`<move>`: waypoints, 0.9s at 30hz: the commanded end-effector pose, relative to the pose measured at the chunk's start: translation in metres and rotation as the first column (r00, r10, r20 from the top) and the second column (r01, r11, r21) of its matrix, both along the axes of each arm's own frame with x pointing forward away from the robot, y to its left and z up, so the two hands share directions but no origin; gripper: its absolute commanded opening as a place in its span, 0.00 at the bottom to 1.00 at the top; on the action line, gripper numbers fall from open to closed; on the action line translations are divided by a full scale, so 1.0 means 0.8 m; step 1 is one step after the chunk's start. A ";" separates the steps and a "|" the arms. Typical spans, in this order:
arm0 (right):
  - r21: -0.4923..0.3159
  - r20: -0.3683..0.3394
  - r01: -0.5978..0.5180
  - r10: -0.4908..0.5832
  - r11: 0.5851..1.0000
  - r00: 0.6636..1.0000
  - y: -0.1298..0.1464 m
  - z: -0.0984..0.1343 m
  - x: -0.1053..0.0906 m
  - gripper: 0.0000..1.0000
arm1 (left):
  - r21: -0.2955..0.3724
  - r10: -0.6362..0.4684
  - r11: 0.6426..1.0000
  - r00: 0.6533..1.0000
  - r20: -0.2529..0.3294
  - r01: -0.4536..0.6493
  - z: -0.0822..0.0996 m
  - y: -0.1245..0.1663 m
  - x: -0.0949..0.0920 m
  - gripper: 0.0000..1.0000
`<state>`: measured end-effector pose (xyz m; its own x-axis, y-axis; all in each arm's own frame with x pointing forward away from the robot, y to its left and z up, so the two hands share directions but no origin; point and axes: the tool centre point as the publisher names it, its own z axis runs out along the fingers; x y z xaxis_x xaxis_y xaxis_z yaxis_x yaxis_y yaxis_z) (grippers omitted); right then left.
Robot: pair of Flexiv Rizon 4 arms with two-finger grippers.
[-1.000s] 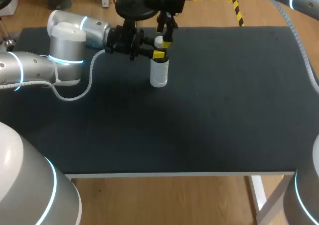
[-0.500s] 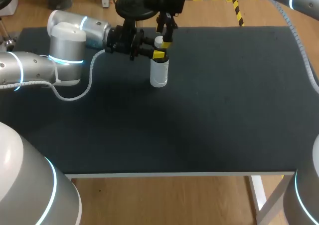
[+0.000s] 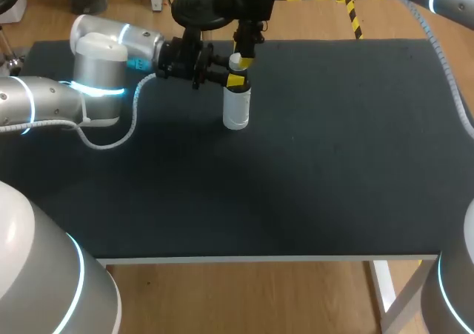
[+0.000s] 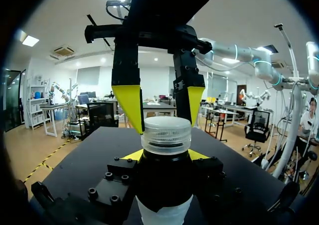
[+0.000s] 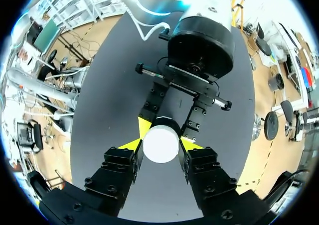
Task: Unscrew the bottle cap
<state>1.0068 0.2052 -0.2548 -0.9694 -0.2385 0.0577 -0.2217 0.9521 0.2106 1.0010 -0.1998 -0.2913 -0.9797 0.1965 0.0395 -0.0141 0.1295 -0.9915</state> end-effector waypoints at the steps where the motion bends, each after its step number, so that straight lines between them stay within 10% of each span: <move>1: -0.014 -0.006 -0.051 0.051 0.999 0.999 -0.001 0.000 0.006 0.00 | -0.001 -0.006 1.000 1.000 -0.001 0.006 -0.002 0.000 0.000 0.00; 11: -0.028 0.021 -0.279 0.280 0.960 0.960 0.001 -0.005 0.006 0.00 | -0.001 -0.006 1.000 1.000 -0.001 0.006 -0.002 0.000 0.000 0.00; 27: 0.041 0.126 -0.630 0.621 0.776 0.773 0.000 -0.013 0.007 0.00 | -0.001 -0.006 1.000 1.000 -0.001 0.006 -0.002 0.000 0.000 0.00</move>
